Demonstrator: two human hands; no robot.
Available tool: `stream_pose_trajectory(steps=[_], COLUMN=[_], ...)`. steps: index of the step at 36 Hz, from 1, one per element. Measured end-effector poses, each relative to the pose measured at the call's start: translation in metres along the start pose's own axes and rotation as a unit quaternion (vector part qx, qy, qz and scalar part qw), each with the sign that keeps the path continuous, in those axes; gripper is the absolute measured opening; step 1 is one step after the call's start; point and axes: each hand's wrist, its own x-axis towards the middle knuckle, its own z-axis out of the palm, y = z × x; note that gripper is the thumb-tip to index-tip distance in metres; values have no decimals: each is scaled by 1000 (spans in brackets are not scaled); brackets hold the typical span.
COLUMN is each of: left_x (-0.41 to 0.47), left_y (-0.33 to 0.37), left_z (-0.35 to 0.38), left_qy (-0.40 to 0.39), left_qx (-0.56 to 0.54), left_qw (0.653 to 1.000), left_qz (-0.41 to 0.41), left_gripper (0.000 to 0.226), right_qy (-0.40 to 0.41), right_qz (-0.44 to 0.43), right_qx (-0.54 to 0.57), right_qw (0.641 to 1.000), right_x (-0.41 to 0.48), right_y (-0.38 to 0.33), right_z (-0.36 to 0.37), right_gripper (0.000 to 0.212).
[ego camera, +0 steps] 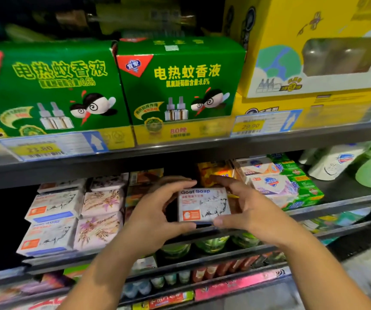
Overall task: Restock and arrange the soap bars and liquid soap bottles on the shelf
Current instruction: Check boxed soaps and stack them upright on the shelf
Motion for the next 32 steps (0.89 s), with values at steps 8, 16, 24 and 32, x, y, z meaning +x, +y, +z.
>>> stream_pose_trajectory(steps=[8,16,24,32], left_x=[3,36,59,49], left_y=[-20,-26,-91,-104], left_z=[-16,-37,-12,-25], left_qy=[-6,114,-3,65], left_qx=[110,153,515,406], left_qw=[993,977,840,872], left_qz=[-44,-94,-169,-265], left_gripper=[85,28,83,61], right_qy=[19,-56,14,65], right_qz=[-17,1,-166,-108], right_qx=[-420,-571,-608,-596], right_qw=[907,819,776,793], right_x=[24,63,79,77], right_y=[-5,17,45,77], right_z=[10,16,22,40], right_gripper=[74,65,20,35])
